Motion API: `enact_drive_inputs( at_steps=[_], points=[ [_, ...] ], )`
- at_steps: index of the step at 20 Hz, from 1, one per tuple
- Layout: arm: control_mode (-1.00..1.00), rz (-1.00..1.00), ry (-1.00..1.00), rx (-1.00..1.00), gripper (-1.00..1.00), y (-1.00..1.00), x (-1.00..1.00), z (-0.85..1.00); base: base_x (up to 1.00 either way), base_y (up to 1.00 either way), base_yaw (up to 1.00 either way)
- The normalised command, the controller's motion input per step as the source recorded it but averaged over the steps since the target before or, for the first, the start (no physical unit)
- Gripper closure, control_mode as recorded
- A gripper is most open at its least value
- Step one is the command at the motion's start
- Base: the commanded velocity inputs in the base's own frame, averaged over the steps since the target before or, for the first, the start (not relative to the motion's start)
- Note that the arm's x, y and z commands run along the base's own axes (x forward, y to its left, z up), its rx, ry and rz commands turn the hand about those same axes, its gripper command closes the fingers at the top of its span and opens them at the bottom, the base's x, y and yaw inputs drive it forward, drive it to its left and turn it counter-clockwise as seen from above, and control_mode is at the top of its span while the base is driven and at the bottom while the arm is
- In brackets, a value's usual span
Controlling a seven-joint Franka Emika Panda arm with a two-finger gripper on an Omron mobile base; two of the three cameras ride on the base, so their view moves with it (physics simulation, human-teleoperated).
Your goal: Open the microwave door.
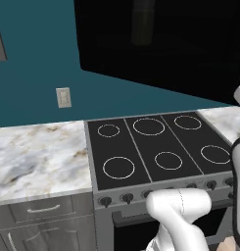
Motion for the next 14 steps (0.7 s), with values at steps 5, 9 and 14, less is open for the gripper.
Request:
enact_drive_inputs(
  at_steps=[5, 9, 14],
  points=[
    [-1.0, 0.0, -0.05, 0.0, -1.0, -0.02, -0.42, 0.0, 0.0, 0.0, 0.0],
    [-1.0, 0.0, -0.11, 0.04, -1.0, -0.33, -1.0, 0.0, 0.0, 0.0, 0.0],
    [-1.0, 0.02, 0.13, 0.2, -1.0, -0.74, -0.69, 0.05, 0.0, 0.0, 0.0]
  ],
)
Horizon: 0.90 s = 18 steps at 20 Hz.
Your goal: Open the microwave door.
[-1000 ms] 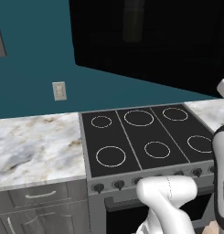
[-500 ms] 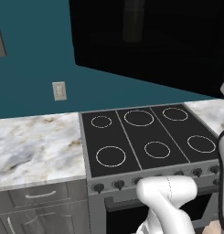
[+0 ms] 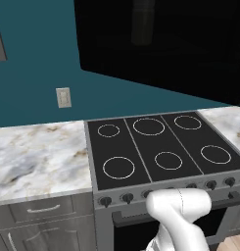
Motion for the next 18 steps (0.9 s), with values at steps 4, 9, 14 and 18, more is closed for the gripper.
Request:
enact_drive_inputs(
  at_steps=[4, 9, 14, 18],
  points=[
    [-1.0, 0.13, 0.48, 0.54, -1.0, -0.96, -0.02, 0.0, 0.0, 0.0, 0.0],
    [-1.0, 0.19, 0.58, 0.64, -1.0, -0.64, 0.16, -0.06, 0.0, 0.0, 0.0],
    [-1.0, 0.25, 0.35, 0.33, -1.0, -0.17, 0.12, -0.34, 0.0, 0.0, 0.0],
    [-1.0, 0.15, 0.2, 0.0, -1.0, -0.13, 0.0, -0.69, 0.0, 0.0, 0.0]
  ],
)
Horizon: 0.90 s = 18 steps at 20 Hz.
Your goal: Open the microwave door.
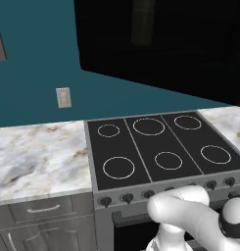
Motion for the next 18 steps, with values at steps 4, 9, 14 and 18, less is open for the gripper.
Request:
enact_drive_inputs(
  at_steps=[4, 9, 14, 18],
  points=[
    [-1.0, 0.17, 0.09, 0.17, -1.0, 0.0, 0.28, -0.46, 0.0, 0.0, 0.0],
    [-1.0, 0.14, 0.1, 0.31, -1.0, 0.0, 0.67, 0.04, 0.0, 0.0, 0.0],
    [-1.0, 0.16, 0.25, 0.25, -1.0, 0.0, 0.93, 0.11, 0.0, 0.0, 0.0],
    [-1.0, 0.17, 0.24, 0.15, -1.0, 0.1, 0.94, -0.05, 0.0, 0.0, 0.0]
  ],
)
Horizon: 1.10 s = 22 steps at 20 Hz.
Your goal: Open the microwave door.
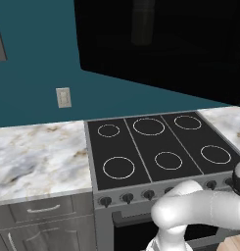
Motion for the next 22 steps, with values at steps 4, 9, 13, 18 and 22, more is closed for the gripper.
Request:
enact_drive_inputs(
  at_steps=[4, 9, 13, 18, 22],
  points=[
    [-1.0, 0.2, 0.18, 0.14, -1.0, 0.01, 0.67, -0.14, 0.0, 0.0, 0.0],
    [-1.0, 0.26, 0.17, 0.15, -1.0, 0.35, 0.17, 0.0, 0.0, 0.0, 0.0],
    [-1.0, 0.32, 0.18, 0.14, -1.0, 0.75, -0.22, 0.0, 0.0, 0.0, 0.0],
    [-1.0, 0.32, 0.14, 0.12, -1.0, 0.91, -0.4, 0.0, 0.0, 0.0, 0.0],
    [-1.0, 0.3, 0.09, 0.11, -1.0, 0.88, -0.73, 0.0, 0.0, 0.0, 0.0]
  ],
)
